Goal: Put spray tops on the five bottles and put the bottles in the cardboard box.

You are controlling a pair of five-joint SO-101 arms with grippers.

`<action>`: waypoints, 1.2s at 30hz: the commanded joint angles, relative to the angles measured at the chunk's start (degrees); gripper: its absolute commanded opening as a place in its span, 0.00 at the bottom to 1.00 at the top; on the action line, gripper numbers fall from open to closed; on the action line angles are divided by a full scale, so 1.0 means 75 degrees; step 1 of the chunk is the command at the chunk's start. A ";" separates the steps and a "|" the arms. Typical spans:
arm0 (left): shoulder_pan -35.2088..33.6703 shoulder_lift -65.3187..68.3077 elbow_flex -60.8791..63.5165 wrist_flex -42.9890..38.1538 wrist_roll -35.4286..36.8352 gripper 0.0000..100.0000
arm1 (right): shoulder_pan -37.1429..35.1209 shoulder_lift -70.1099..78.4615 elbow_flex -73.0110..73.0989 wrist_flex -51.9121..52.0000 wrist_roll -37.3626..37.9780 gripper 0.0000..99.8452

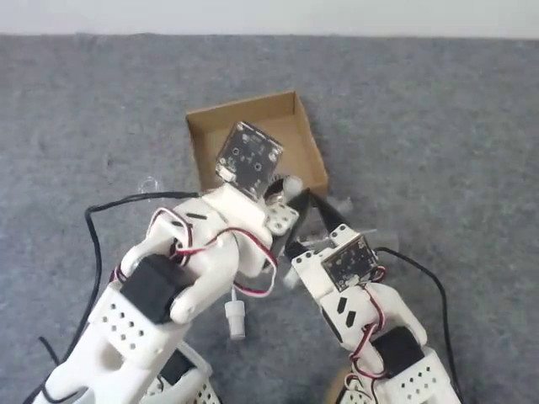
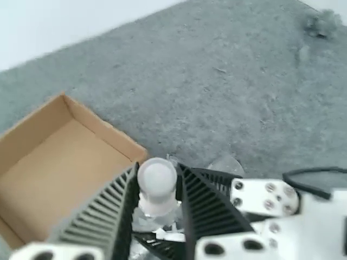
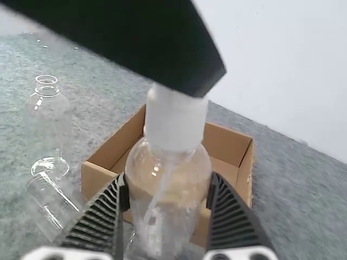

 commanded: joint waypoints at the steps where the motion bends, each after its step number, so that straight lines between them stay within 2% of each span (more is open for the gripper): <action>1: 0.0469 -0.0035 -0.0240 0.0281 0.0012 0.01 | 0.0064 -0.0100 -0.0117 -0.0158 0.0164 0.01; 6: 0.0457 -0.0035 -0.0240 0.0293 -0.0035 0.02 | 0.0064 -0.0111 -0.0117 -0.0158 0.0164 0.01; 9: 0.0363 -0.0035 -0.0229 0.0328 -0.0012 0.07 | 0.0064 -0.0111 -0.0117 -0.0158 0.0164 0.01; 14: -0.0703 0.0035 -0.0229 0.0270 -0.0047 0.16 | 0.0064 -0.0111 -0.0117 -0.0158 0.0164 0.01; 18: -0.1371 0.0023 -0.0076 0.0199 -0.0363 0.16 | 0.0064 -0.0111 -0.0117 -0.0158 0.0164 0.01; 24: -0.1922 -0.0035 0.0651 -0.0574 -0.0481 0.16 | 0.0064 -0.0100 -0.0117 -0.0158 0.0164 0.01; 30: -0.1536 -0.0105 0.0709 -0.0645 -0.0410 0.16 | 0.0064 -0.0088 -0.0117 -0.0158 0.0188 0.01; 36: -0.0504 -0.1114 0.0768 -0.0434 -0.0410 0.16 | 0.0041 -0.0135 -0.0012 -0.0182 0.0422 0.01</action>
